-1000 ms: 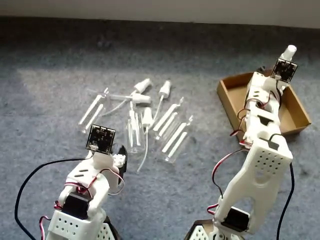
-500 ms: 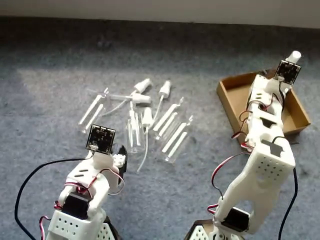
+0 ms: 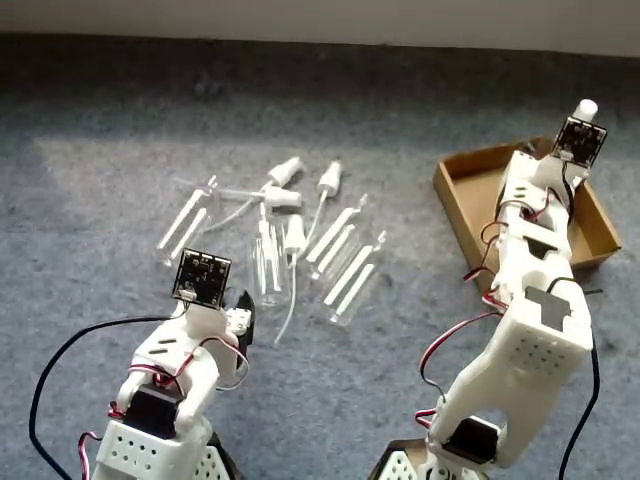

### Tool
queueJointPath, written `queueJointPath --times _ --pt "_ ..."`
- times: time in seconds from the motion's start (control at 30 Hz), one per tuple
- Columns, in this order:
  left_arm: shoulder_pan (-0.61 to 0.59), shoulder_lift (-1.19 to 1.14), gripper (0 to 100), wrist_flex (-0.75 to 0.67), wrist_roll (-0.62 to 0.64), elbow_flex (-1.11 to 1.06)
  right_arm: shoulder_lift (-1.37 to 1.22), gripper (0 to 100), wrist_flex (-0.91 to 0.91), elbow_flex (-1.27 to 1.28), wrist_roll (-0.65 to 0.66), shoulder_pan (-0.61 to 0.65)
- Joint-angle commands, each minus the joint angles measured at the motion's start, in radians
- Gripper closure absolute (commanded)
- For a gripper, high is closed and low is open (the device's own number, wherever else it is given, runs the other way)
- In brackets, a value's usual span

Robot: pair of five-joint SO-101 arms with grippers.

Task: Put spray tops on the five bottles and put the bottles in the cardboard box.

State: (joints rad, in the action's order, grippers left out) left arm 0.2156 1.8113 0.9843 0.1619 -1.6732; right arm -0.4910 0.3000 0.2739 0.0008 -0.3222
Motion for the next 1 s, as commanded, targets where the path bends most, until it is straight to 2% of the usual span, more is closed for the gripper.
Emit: queueJointPath --times 0.0,0.4,0.53,0.87,0.97 --pt "-0.008 0.004 99 -0.018 -0.006 -0.022 0.084 72.8 -0.004 -0.016 -0.006 -0.007" --pt "-0.008 0.004 99 -0.018 -0.006 -0.022 0.085 72.7 -0.004 -0.016 -0.006 -0.008" --pt "-0.008 0.004 99 -0.018 -0.006 -0.022 0.085 67.1 -0.004 -0.016 -0.006 -0.005" --pt "-0.008 0.004 99 -0.018 -0.006 -0.022 0.168 66.8 -0.008 -0.007 -0.006 0.001" --pt "-0.008 0.004 99 -0.018 -0.006 -0.022 0.257 66.8 -0.114 0.024 -0.006 0.016"
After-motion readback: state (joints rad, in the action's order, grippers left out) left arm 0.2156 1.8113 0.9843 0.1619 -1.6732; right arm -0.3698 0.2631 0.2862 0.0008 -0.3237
